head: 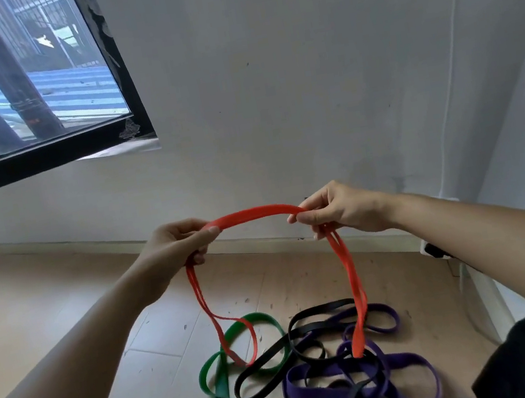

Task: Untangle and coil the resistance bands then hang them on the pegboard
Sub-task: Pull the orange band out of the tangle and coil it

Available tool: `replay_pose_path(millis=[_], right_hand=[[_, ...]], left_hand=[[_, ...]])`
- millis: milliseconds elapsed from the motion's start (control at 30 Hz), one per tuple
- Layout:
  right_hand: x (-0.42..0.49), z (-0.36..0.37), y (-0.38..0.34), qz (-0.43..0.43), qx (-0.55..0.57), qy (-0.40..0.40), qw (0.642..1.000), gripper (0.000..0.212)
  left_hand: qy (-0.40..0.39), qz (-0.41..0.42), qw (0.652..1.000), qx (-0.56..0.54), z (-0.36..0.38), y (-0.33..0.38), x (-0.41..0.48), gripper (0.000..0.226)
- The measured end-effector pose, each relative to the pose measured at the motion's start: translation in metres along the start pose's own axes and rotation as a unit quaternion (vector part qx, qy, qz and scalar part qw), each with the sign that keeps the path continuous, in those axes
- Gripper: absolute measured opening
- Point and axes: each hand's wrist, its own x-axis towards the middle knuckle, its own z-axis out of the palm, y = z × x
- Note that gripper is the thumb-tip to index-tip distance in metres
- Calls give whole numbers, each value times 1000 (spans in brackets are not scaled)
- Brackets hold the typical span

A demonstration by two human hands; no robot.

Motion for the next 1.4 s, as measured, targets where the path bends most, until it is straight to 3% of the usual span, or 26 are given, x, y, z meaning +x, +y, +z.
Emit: replay_pose_path(millis=[133, 300, 567, 700, 900, 1133, 1233, 1400], right_hand=[[0, 8, -10, -2, 17, -28, 999, 27], [-1, 18, -16, 3, 9, -62, 998, 25], [3, 14, -18, 27, 91, -61, 994, 16], [2, 14, -19, 48, 59, -72, 995, 23], [-1, 19, -20, 27, -20, -124, 992, 30], [1, 30, -23, -32, -90, -68, 993, 19], [3, 29, -23, -35, -85, -48, 995, 25], [4, 31, -24, -1, -36, -98, 995, 28]], left_hand=[[-35, 12, 998, 45, 19, 9, 2, 34], [-57, 24, 993, 102, 33, 16, 4, 32], [-30, 42, 982, 180, 35, 17, 9, 27], [-30, 62, 977, 200, 36, 20, 7, 22], [22, 88, 975, 202, 32, 24, 6, 25], [58, 120, 965, 225, 33, 24, 8, 11], [85, 141, 963, 211, 33, 26, 8, 7], [145, 157, 959, 185, 37, 32, 9, 12]])
